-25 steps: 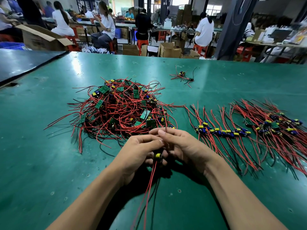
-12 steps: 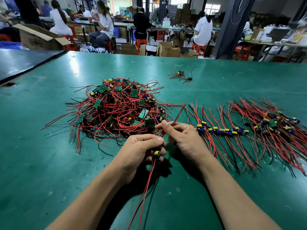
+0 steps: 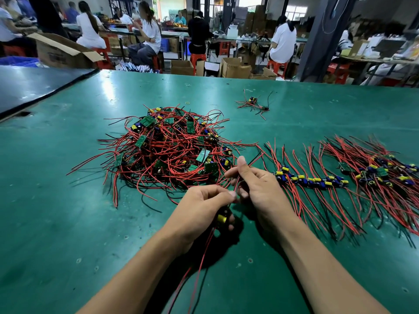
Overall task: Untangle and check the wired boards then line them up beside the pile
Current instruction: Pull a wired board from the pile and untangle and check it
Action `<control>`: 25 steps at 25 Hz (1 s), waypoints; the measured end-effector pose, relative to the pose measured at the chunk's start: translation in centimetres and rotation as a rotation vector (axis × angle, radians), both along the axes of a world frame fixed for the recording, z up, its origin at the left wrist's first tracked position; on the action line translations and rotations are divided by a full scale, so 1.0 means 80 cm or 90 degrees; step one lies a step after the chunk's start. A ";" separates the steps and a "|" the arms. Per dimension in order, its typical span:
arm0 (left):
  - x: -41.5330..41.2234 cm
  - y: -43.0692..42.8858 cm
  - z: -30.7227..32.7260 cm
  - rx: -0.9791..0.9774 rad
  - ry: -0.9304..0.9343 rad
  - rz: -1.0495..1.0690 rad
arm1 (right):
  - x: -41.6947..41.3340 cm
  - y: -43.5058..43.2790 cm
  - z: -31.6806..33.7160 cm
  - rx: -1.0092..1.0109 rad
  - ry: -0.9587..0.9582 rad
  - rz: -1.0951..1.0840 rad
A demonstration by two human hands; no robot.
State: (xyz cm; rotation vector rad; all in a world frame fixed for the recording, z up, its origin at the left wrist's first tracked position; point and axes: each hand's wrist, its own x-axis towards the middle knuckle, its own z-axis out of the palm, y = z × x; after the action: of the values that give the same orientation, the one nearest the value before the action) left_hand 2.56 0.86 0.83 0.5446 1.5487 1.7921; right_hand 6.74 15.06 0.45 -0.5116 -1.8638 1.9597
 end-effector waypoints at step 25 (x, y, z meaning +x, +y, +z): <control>-0.001 -0.002 -0.003 -0.005 0.060 -0.021 | 0.001 0.010 0.006 -0.128 -0.017 -0.079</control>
State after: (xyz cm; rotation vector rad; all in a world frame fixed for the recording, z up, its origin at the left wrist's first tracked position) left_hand 2.44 0.72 0.63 0.6548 1.5994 1.7577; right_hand 6.79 15.84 0.95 -0.6973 -1.6169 2.0761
